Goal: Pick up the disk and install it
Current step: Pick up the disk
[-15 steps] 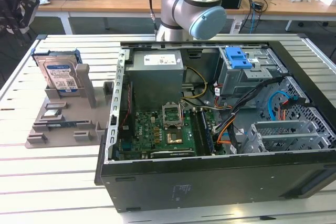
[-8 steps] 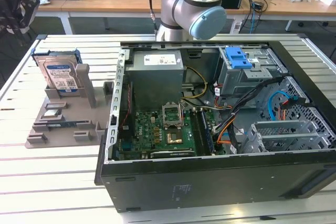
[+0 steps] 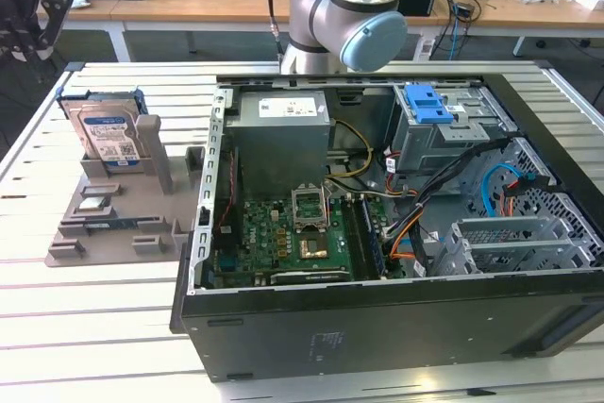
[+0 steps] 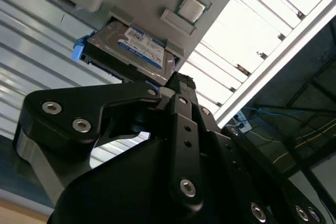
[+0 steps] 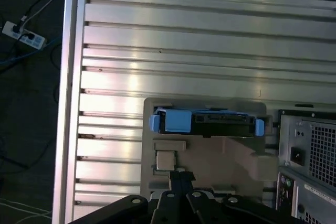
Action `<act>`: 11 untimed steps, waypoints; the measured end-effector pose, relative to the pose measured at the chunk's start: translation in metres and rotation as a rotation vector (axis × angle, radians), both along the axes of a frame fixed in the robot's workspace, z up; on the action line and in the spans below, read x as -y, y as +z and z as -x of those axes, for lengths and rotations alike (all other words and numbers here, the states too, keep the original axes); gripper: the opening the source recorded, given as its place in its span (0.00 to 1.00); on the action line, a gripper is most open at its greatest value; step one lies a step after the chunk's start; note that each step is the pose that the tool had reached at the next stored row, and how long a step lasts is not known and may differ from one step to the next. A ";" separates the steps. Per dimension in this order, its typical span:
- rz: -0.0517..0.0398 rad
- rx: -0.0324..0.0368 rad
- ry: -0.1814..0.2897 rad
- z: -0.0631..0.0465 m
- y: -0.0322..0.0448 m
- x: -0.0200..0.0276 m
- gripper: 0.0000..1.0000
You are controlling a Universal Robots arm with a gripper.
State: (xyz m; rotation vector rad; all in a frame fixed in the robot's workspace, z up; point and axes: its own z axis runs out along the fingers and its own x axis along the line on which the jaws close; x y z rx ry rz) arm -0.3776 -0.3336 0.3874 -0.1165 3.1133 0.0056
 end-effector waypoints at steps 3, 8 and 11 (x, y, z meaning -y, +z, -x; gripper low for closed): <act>0.0000 0.0000 0.038 0.000 0.0000 0.0000 0.11; 0.0000 0.0000 0.113 0.000 0.0000 0.0000 0.11; 0.0000 0.0001 0.154 0.000 0.0000 0.0000 0.11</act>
